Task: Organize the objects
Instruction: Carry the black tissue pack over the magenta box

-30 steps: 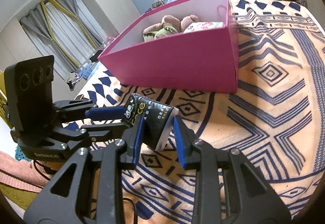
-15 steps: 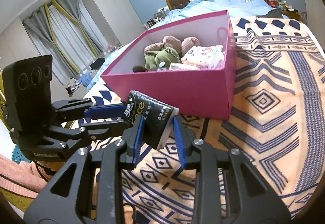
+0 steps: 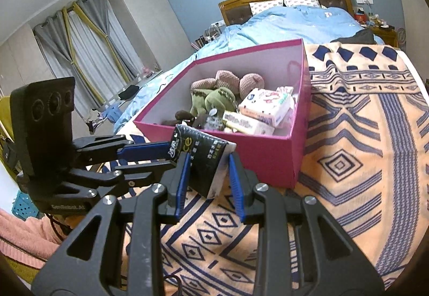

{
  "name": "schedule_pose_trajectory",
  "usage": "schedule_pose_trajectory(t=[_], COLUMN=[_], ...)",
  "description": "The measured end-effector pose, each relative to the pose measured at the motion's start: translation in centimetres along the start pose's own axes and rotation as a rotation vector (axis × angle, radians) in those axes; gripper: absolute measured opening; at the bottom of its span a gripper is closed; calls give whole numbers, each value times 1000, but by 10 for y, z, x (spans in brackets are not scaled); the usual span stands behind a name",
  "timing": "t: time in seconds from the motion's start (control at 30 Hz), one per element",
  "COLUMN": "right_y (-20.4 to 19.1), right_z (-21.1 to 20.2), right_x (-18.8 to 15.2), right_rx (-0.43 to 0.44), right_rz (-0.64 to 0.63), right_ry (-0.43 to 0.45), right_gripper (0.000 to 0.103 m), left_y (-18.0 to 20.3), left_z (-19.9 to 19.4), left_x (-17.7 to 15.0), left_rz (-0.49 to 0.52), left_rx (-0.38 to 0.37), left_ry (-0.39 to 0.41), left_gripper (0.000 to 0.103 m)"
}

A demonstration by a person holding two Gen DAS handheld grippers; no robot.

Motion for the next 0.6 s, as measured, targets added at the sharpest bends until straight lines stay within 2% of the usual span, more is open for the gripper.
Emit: schedule_pose_trajectory(t=[0.43, 0.6], right_y=[15, 23], right_z=[11, 19], right_x=[29, 37], right_rx=[30, 12], right_rz=[27, 33], right_ry=[30, 22], right_gripper=[33, 33], left_y=[-16, -20], left_z=[8, 18], left_x=[31, 39], left_rz=[-41, -43], left_rx=[-6, 2], left_ry=[7, -4], left_gripper=[32, 32])
Point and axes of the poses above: each gripper's, at about its wrist camera, not at the fingertips, and z roughly the way its jaws point, y to its right, x to its top, the point moved 3 cm from there along z, roughly the way its jaws point, and after that the axes turned 11 degrees about -z, right-handed, at the moved point
